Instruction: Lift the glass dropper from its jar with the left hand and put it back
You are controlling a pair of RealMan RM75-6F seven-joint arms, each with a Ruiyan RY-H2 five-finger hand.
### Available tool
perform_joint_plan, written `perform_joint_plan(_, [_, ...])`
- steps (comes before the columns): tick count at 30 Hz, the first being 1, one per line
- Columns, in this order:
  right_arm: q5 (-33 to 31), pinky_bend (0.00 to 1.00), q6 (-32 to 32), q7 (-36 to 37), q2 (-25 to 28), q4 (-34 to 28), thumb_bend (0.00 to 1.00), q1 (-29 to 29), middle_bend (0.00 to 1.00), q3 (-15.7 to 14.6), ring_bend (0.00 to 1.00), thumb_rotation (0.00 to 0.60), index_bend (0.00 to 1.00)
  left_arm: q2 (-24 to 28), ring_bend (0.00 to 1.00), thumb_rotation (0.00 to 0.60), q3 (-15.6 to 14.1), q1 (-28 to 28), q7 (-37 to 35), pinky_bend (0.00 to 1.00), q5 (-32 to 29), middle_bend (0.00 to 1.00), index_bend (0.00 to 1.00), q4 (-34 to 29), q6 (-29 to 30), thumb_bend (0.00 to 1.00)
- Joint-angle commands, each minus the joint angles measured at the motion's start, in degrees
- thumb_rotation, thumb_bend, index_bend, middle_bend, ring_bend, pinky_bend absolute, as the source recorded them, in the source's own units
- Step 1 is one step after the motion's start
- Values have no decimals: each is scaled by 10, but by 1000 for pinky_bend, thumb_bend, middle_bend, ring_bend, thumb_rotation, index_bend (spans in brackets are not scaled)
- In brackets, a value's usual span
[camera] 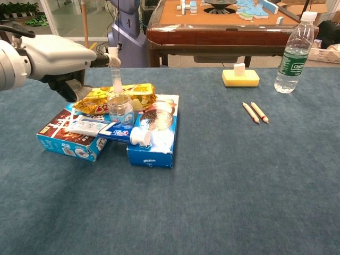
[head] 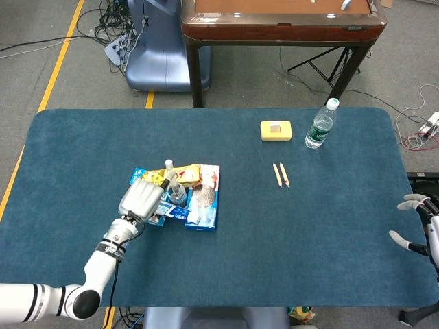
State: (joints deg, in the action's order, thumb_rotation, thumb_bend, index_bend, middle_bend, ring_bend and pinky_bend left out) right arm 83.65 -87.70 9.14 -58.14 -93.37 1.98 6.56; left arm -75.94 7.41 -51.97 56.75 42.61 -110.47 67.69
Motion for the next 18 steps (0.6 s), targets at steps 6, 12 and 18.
perform_joint_plan(6, [-1,290,0,0,0,0,69,0,324,0,206,600,435,2,678,600,-5,-6,-8,736,-3,934,0,4,-1,573])
perform_joint_plan(12, [-1,289,-1,1,1,0,69,-1,324,1,206,600,435,14,678,600,-17,3,-13,736,17,933,0,-17,18,573])
perform_joint_plan(18, [1,290,-1,0,0,-1,69,0,324,0,206,600,435,31,678,600,-29,17,-17,736,44,933,0,-46,43,573])
